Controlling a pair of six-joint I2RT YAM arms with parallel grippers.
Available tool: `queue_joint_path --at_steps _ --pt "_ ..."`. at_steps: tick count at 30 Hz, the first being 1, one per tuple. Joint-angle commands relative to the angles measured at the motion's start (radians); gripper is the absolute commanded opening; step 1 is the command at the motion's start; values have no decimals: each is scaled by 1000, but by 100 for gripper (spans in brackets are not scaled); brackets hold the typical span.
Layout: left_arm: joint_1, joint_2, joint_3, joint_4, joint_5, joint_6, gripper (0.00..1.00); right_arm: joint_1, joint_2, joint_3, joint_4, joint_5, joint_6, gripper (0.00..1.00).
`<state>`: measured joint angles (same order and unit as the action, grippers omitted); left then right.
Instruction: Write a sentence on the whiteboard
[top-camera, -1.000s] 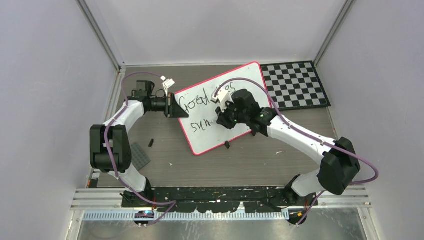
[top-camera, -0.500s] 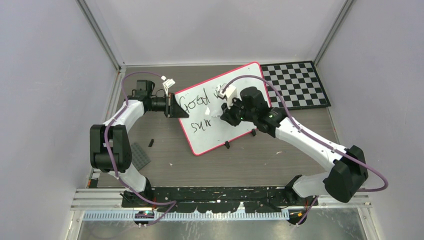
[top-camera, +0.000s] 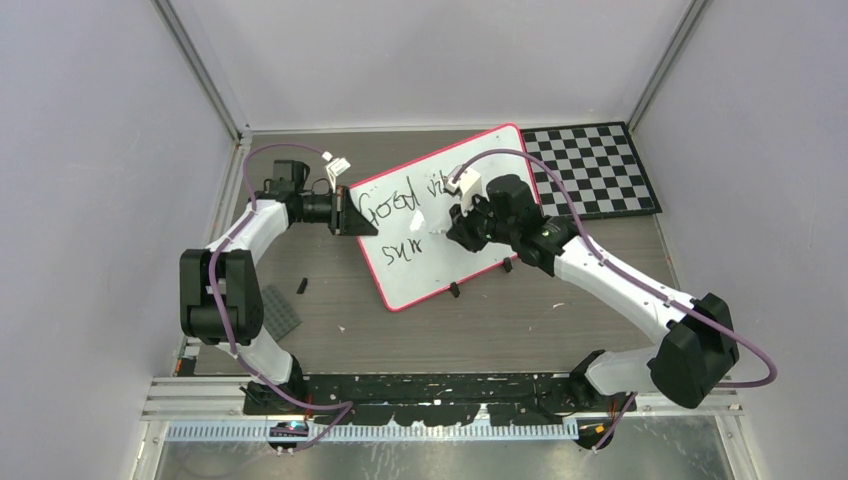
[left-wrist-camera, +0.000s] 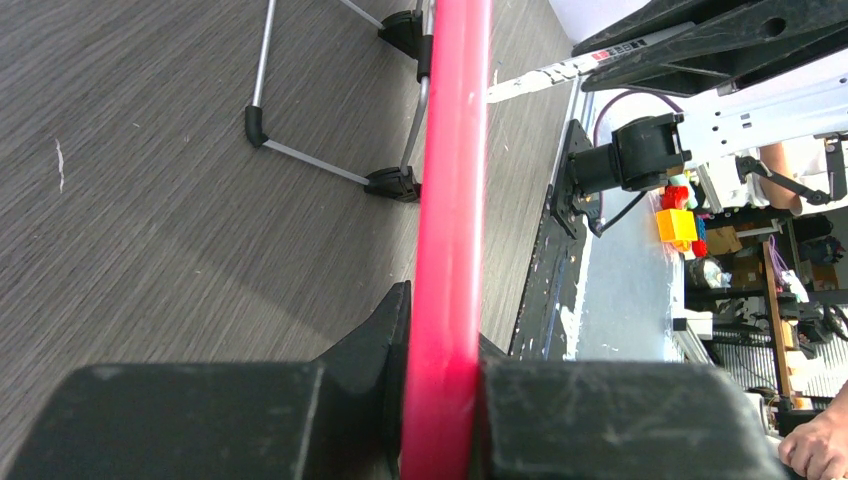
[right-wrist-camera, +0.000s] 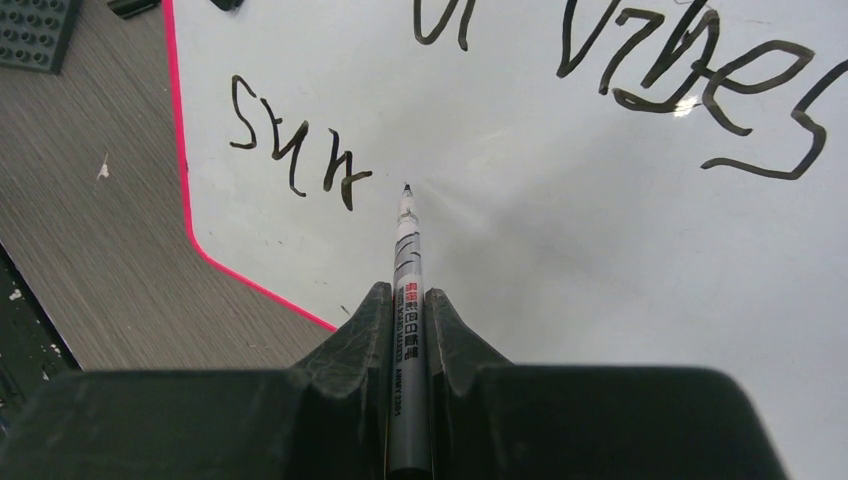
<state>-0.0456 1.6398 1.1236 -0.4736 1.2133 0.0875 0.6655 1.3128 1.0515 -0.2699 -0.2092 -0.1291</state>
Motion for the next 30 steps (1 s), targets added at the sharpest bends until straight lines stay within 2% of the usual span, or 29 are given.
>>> queue_joint_path --at_steps 1,14,30 --pt "-9 1 9 -84 -58 0 0 -3 17 15 30 13 -9 0" --pt "-10 -5 4 -81 -60 -7 0 16 24 17 34 -33 -10 0" --pt "-10 -8 -5 -75 -58 -5 0 35 67 45 48 8 -24 0"
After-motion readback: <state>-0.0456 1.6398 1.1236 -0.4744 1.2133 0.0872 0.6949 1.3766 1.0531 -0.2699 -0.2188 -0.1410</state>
